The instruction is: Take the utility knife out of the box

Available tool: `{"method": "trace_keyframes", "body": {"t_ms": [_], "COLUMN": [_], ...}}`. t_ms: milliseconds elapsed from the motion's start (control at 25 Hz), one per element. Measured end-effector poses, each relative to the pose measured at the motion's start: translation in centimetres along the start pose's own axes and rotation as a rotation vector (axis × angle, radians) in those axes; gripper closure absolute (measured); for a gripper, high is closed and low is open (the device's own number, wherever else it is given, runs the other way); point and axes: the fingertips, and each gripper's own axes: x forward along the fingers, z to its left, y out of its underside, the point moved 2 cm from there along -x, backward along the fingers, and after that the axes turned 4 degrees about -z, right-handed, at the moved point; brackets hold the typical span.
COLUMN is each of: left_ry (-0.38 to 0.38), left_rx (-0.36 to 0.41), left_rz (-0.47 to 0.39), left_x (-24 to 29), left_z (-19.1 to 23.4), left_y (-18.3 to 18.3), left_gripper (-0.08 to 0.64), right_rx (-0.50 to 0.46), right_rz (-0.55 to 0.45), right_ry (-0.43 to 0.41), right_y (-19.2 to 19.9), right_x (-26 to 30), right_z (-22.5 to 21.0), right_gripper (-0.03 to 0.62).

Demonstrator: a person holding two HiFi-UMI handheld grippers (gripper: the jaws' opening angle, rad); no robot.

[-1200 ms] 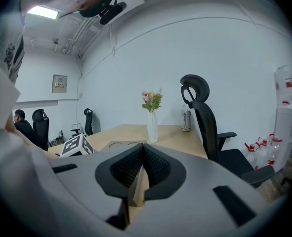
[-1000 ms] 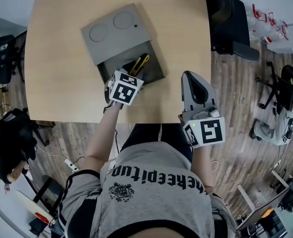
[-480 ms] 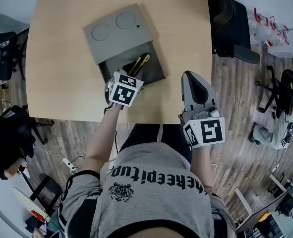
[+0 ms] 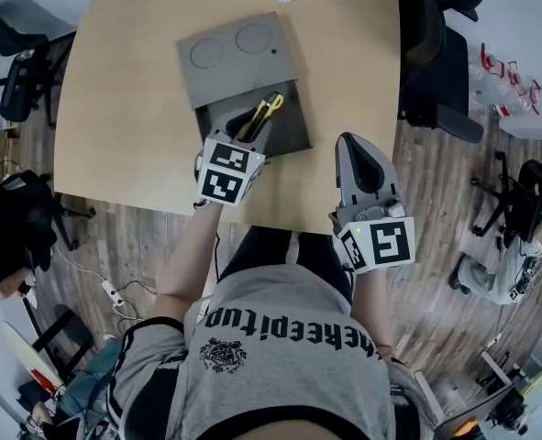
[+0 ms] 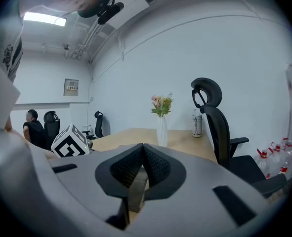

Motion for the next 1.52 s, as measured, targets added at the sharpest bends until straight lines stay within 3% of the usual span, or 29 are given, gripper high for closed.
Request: {"method": "trace_keyframes", "body": {"t_ms": [600,1520], "left_ry": [-0.133,-0.356], "left_rx": [-0.048,-0.080], "left_rz": [-0.188,-0.418], "left_x": [-5.8,-16.0], "left_z": [-2.5,-8.4], "left_y": [-4.1,-7.2], "left_gripper": [0.433,0.433], "right_rx": [-0.039,-0.112], "right_rz": [-0.045,-0.118], "right_ry": [-0.137,-0.336], "right_y": [-2.3,-5.1], "right_x": [-2.2,-7.2], "right_z": [1.1,2.9], "right_gripper": [0.586,0.586]}}
